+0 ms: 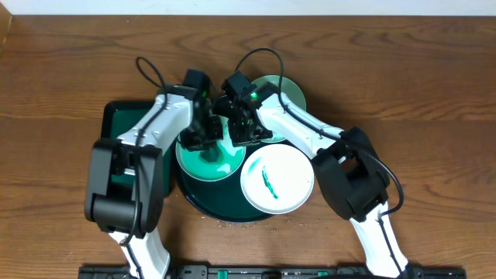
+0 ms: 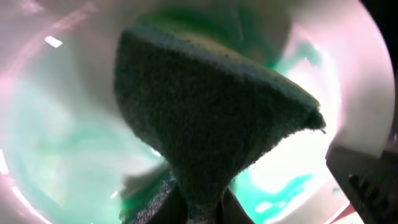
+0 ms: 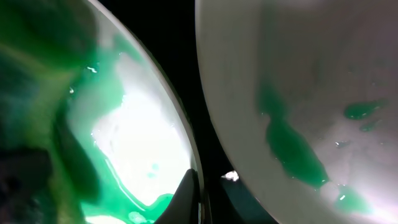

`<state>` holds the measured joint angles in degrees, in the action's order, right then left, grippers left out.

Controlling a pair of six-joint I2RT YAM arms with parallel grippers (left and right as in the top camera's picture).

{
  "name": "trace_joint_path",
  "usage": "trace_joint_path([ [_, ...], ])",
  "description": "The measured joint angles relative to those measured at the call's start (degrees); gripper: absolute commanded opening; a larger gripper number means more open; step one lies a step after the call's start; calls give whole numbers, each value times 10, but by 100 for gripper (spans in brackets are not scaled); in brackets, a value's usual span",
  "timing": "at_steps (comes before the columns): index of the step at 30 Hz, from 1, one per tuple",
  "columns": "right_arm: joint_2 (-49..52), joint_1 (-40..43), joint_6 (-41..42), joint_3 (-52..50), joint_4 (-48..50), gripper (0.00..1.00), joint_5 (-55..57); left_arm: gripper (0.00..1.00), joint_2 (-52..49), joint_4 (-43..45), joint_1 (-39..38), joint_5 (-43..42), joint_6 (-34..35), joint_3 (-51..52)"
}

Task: Clean dirty plates on tray and stack at the side
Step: 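Scrub the left plate with the sponge in the left gripper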

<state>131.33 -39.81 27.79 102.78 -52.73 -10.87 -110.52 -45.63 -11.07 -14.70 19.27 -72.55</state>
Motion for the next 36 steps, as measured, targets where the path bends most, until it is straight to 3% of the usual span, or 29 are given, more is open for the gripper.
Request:
trace_joint_path([
  [12,0,0,0,0,2,1,-2,7,2,-32,7,107,51,7],
  [21,0,0,-5,0,2,1,-5,7,11,-11,2,58,-11,30],
  [27,0,0,-6,0,-2,1,-3,7,11,17,37,23,2,32],
  [36,1,0,-7,0,3,1,-9,7,12,-22,30,19,2,28],
])
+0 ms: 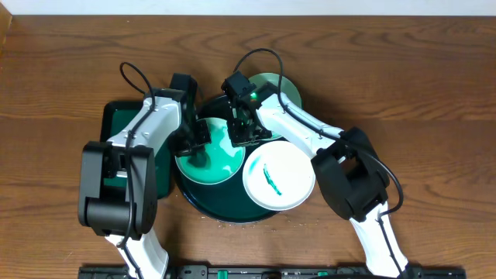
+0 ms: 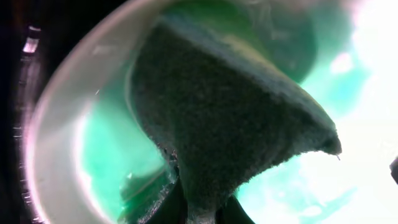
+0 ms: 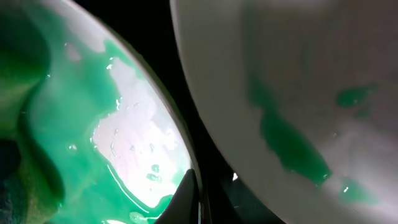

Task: Clean dirty plates on tray and stack at the side
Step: 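Scrub the left plate with the sponge in the left gripper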

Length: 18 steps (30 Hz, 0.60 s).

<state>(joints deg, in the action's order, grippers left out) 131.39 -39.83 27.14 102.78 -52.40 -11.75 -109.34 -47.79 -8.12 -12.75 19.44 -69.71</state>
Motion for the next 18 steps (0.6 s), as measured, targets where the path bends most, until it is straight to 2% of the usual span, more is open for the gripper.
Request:
trace_joint_path([
  [9,0,0,0,0,-1,1,0,7,-1,17,10,-52,-6,2],
  [13,0,0,0,0,-1,1,0,7,3,18,40,-90,-9,-36],
  [16,0,0,0,0,-1,1,0,7,29,22,61,-97,-12,-70],
  [18,0,0,0,0,0,1,0,7,80,29,83,-96,-13,-98],
])
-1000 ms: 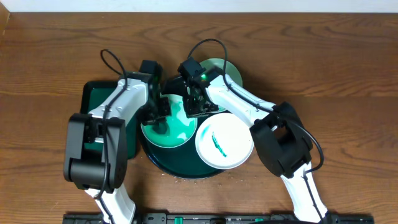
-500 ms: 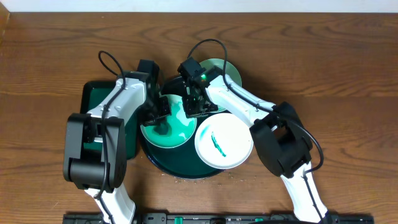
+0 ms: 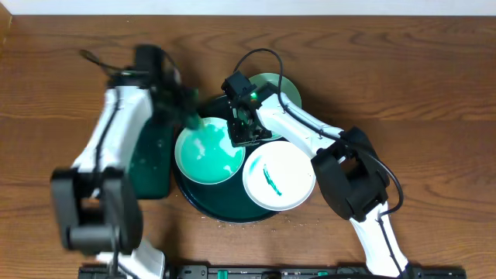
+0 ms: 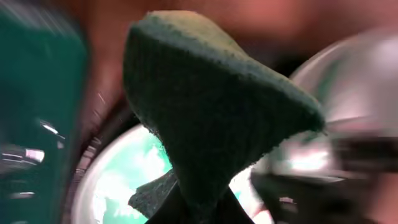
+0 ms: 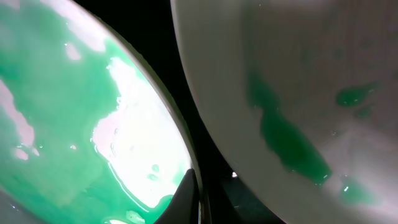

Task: Clean dirty plates on tray and stack at the side
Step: 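Scrub the left plate with the sponge in the left gripper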

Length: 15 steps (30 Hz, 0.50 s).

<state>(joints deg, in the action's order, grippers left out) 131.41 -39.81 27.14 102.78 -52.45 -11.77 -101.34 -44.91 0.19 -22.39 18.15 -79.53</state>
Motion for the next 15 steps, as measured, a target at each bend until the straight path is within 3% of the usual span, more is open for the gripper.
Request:
trace_joint_path([
  [7,2,7,-40,-2,16,1,-40,7,144,-49,38,70,-2,-21],
  [15,-3,10,-73,-5,21,1,-96,7,132,-81,90,144,-2,-15],
])
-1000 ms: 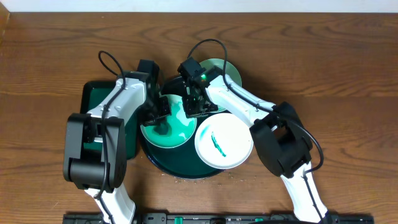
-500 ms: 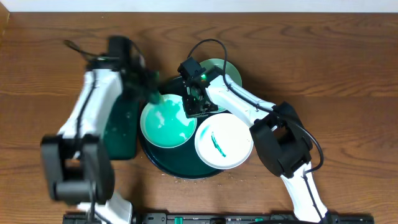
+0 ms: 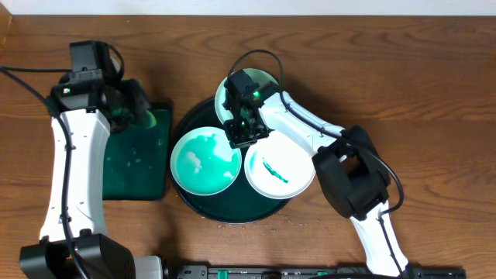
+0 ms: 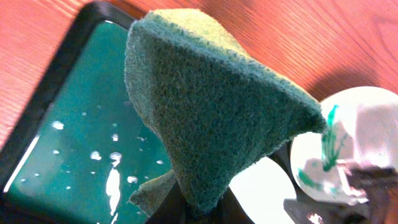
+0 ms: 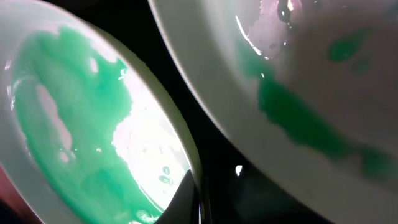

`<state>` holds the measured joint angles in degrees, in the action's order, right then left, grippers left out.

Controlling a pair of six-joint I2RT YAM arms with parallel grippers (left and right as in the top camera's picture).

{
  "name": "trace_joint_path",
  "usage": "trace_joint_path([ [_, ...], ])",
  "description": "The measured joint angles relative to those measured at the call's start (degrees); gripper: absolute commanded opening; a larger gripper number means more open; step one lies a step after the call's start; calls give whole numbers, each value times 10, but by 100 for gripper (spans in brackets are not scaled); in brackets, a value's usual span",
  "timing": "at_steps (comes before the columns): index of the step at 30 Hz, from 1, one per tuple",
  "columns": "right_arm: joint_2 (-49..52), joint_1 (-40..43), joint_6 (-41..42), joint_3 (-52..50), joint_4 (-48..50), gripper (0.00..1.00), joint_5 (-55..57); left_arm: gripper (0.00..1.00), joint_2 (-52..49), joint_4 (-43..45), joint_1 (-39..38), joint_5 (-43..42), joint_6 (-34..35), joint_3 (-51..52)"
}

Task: Clean dirty plates on tray and stack at the side
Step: 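Scrub the left plate with the sponge in the left gripper, then lift the top plate with the right gripper and place it right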

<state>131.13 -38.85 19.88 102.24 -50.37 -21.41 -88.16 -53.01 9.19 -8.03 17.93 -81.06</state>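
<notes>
On the round dark tray (image 3: pixel 190 203) lie a white plate smeared all over with green (image 3: pixel 205 159) and a white plate with a green streak (image 3: pixel 279 172). A pale plate (image 3: pixel 263 87) rests at the tray's back. My right gripper (image 3: pixel 242 133) is shut on the smeared plate's right rim, with one finger (image 5: pixel 186 198) inside the smeared plate (image 5: pixel 81 124) and the streaked plate (image 5: pixel 298 93) beside it. My left gripper (image 3: pixel 133 108) is shut on a dark green sponge (image 4: pixel 211 106), held above the rectangular green tray (image 3: pixel 132 167).
The rectangular green tray (image 4: pixel 68 143) holds wet droplets and lies left of the round tray. Bare wooden table (image 3: pixel 403 93) surrounds both. The right arm stretches over the streaked plate's back edge. A cable loops above the right wrist.
My left gripper with the sponge has moved left, from the smeared plate's back-left edge to above the rectangular green tray. My right gripper still pinches the plate's rim.
The sponge was first pressed on the middle of the green-smeared plate while my right gripper held the rim. Then it was on the plate's left part, then raised off at its back-left edge. Now it hangs over the rectangular tray.
</notes>
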Motion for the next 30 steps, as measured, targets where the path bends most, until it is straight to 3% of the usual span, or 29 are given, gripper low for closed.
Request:
trace_joint_path([
  [5,-50,4,-5,-1,-16,1,27,7,0,0,9,9,0,0],
  [10,-131,-3,-28,-1,-43,1,139,7,0,1,9,9,0,0],
  [16,-184,-73,-48,-1,-78,1,392,7,0,2,12,27,0,0],
  [24,-188,-227,-50,-1,-119,1,721,7,-16,2,42,40,0,0],
  [30,-188,-292,-50,-1,-120,1,921,7,-24,-7,59,42,0,0],
])
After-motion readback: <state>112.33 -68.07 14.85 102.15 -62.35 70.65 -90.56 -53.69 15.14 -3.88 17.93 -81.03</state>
